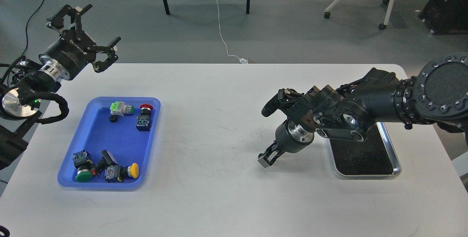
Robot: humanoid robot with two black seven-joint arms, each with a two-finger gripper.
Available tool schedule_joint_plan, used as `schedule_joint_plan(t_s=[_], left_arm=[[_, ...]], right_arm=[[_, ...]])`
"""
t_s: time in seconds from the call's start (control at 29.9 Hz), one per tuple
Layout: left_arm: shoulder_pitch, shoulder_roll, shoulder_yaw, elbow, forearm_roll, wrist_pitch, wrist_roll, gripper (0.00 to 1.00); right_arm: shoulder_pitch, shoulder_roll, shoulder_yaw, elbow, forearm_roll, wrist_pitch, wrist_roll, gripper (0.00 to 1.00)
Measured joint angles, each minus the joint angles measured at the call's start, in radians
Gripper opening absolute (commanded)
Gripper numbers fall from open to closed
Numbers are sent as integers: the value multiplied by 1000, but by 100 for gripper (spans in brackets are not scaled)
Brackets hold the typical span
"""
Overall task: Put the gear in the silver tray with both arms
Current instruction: 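Lower the right gripper over the black gear and close on it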
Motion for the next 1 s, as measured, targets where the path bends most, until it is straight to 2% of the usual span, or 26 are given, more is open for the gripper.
schedule_joint_plan(t_s=[0.53,1.0], left_arm=[[2,-2,4,-2,2,0,0,98],[7,-2,11,-8,3,5,1,98]], right_arm=[[-5,0,25,-16,2,0,2,32],[-48,0,120,-63,8,4,11,33]])
